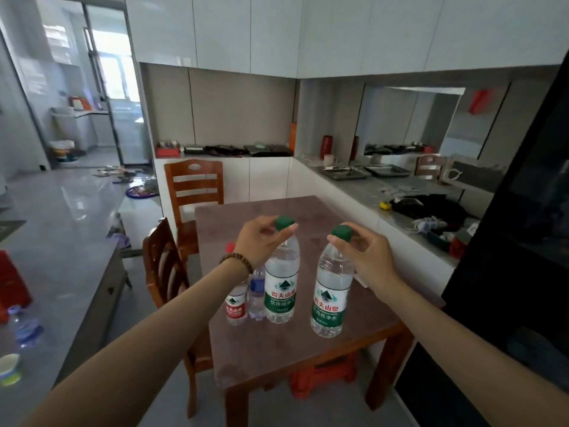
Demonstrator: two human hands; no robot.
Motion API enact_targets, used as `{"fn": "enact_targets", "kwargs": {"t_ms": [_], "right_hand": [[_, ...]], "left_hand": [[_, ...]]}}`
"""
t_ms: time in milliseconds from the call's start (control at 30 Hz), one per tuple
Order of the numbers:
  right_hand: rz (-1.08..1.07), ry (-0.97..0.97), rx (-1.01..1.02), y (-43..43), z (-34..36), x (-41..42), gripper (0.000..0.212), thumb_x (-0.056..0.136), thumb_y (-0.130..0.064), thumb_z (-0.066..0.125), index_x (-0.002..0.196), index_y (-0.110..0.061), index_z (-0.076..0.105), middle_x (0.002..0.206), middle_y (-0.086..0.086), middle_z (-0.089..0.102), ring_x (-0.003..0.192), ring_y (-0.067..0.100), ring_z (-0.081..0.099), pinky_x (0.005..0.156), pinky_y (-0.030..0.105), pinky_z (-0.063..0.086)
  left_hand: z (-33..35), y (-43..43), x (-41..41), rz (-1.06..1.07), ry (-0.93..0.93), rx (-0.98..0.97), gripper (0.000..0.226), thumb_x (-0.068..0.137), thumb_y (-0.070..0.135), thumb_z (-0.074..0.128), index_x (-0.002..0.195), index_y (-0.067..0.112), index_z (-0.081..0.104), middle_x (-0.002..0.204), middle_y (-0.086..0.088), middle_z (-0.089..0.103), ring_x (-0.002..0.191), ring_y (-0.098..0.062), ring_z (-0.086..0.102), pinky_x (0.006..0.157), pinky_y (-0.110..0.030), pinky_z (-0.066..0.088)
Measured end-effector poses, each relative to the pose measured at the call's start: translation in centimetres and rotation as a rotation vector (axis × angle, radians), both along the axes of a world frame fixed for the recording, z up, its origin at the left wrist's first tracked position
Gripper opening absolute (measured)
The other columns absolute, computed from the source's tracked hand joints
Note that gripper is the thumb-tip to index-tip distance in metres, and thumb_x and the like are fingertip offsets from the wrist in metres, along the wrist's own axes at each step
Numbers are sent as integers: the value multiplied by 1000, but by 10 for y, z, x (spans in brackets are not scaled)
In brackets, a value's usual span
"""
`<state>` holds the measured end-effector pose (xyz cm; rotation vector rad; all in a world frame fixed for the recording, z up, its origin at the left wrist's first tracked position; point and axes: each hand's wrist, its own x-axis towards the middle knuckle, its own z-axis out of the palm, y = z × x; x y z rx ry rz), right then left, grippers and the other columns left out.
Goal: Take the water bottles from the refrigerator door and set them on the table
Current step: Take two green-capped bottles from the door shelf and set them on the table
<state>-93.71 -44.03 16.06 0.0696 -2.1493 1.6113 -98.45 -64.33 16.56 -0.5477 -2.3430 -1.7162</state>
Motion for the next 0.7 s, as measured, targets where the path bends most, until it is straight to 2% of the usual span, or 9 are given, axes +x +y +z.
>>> {"fn": "enact_targets", "kwargs": {"t_ms": [100,167,233,300,367,433,567,700], "right_hand": [[11,-19,13,6,-10,-43,22,70,-22,79,87,-31,69,88,-1,72,88,22,67,87,40,53],[51,-52,29,12,-20,-73,19,73,-16,76,87,-27,68,84,-5,70,81,11,65,80,29,52],[99,-81,75,18,-30,-104,18,75,-14,75,91,-17,67,83,-5,68,72,-4,61,73,14,48],[154,-99,118,25,-43,-135,20,74,-10,75,92,-12,66,83,-2,66,67,-10,57,67,5,44],[211,-123,153,32,-58,-166,21,73,-8,76,91,-8,66,83,-2,64,67,-12,57,66,3,42],[265,-145,176,40,-72,-194,25,72,-8,77,95,-7,66,85,-5,64,72,-11,58,66,2,43],[351,-202,166,54,-100,-243,32,72,-15,77,101,-8,65,92,-4,66,84,5,60,72,6,47],[416,-246,191,54,-124,-282,31,71,-20,79,99,-19,65,93,-9,66,89,6,62,77,14,48]], "left_hand": [[-13,6,-48,3,-44,-43,35,79,33,68,108,14,67,95,3,65,82,-6,61,73,-13,50],[-24,12,-77,12,-61,-104,36,77,36,69,108,18,67,96,5,66,87,-11,62,80,-24,51],[-33,19,-104,6,-72,-132,31,76,34,70,106,24,67,90,10,66,83,-5,61,78,-20,51],[-44,25,-128,1,-100,-138,29,75,32,72,103,26,67,88,12,67,79,0,62,76,-18,53],[-56,29,-151,35,-149,-162,33,71,37,74,101,23,70,94,5,72,84,-7,66,82,-28,56],[-69,30,-170,64,-199,-206,37,69,39,74,101,21,71,98,0,73,88,-10,67,85,-32,55],[-81,36,-199,83,-259,-282,37,69,29,77,103,15,70,100,1,72,90,-8,66,88,-28,53],[-90,40,-223,103,-270,-454,43,71,29,77,110,14,67,105,1,70,90,-8,63,85,-18,49]]}}
